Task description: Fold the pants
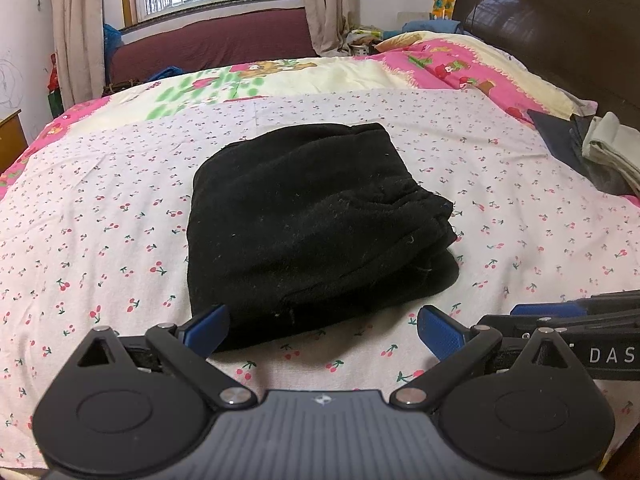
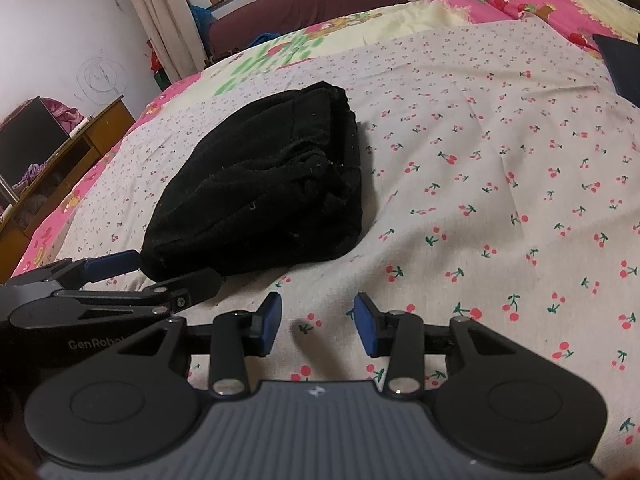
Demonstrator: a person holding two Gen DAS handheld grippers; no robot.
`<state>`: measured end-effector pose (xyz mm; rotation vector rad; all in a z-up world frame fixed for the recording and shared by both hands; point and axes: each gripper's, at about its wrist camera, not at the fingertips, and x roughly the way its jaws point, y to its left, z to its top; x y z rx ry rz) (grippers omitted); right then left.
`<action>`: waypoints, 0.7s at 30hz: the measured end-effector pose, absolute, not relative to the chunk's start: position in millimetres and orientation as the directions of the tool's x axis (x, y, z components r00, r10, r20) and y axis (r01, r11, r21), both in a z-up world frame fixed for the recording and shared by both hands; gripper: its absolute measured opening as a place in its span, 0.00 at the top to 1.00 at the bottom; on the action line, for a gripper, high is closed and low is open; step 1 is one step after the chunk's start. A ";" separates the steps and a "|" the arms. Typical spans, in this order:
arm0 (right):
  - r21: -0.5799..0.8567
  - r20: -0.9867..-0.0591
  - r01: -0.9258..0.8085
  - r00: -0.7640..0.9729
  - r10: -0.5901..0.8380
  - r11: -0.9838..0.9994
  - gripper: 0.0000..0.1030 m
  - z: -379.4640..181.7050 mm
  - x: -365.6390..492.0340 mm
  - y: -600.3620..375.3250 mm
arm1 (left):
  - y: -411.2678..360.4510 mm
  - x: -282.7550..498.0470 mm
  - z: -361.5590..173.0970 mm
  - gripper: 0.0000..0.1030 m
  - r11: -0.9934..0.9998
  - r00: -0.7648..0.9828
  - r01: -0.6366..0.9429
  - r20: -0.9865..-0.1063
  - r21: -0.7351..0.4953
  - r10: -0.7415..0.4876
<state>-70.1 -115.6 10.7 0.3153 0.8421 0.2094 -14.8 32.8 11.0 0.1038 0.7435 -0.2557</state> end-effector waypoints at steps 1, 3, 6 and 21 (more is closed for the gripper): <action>0.354 -0.698 -0.057 0.649 0.304 0.933 0.60 10.5 -70.4 -115.5 | 32.6 -14.7 10.9 0.00 0.964 0.707 0.266 -0.681 0.004 -0.192; 0.354 -0.700 -0.056 0.647 0.304 0.934 0.60 10.0 -70.7 -115.2 | 32.4 -14.7 10.9 0.00 0.964 0.706 0.266 -0.682 0.005 -0.191; 0.353 -0.703 -0.054 0.644 0.303 0.934 0.60 9.5 -70.8 -115.4 | 32.2 -15.0 10.5 0.00 0.964 0.706 0.266 -0.683 0.010 -0.188; 0.349 -0.714 -0.052 0.631 0.301 0.936 0.60 6.3 -69.6 -114.6 | 32.0 -14.8 10.0 0.00 0.964 0.703 0.265 -0.687 0.013 -0.184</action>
